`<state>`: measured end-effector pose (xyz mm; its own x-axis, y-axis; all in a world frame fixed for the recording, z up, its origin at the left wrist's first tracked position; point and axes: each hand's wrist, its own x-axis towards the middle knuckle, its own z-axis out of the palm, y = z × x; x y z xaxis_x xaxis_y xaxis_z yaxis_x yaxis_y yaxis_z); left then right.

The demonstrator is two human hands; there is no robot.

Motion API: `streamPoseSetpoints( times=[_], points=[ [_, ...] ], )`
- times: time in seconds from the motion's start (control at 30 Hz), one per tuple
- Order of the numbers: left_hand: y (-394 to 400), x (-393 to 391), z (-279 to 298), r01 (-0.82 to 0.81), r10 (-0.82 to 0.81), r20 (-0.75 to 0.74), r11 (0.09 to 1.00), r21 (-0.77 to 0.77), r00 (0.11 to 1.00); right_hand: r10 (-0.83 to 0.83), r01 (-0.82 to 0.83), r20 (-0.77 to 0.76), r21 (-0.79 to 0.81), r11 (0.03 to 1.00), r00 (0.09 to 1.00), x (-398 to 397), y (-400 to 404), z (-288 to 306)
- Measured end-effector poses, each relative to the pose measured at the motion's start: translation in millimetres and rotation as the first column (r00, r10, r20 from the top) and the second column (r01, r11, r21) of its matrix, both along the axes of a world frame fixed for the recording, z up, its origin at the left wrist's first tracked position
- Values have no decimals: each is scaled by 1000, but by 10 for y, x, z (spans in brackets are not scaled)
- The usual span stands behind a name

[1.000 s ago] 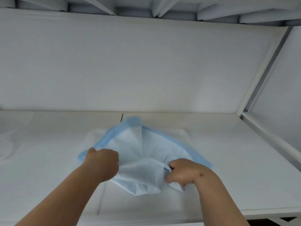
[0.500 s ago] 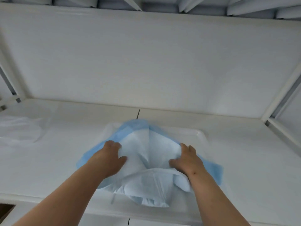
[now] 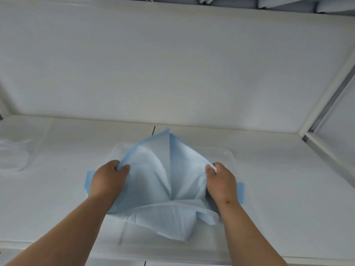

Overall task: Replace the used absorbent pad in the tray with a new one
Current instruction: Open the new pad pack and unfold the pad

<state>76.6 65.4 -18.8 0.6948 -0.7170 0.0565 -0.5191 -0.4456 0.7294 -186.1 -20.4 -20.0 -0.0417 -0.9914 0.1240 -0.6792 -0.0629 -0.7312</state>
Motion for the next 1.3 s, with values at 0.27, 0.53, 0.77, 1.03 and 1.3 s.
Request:
streamPoseSetpoints(
  times=[0.27, 0.53, 0.77, 1.03, 1.3],
  points=[
    [-46, 226, 83, -215, 218, 30, 974, -64, 976, -331, 322, 171, 83, 943, 928, -377, -175, 94],
    [153, 475, 100, -101, 64, 152, 963, 249, 986, -112, 154, -177, 242, 958, 978, -676, -195, 257],
    [251, 406, 210, -364, 370, 16, 920, -144, 929, -453, 488, 316, -36, 872, 834, -600, -153, 141],
    [446, 405, 108, -358, 360, -74, 933, 29, 930, -448, 447, 7, 56, 893, 894, -659, 40, 49],
    [602, -52, 102, 25, -16, 351, 999, -22, 936, -10, -44, -247, -214, 976, 969, -471, 258, 164]
  ],
)
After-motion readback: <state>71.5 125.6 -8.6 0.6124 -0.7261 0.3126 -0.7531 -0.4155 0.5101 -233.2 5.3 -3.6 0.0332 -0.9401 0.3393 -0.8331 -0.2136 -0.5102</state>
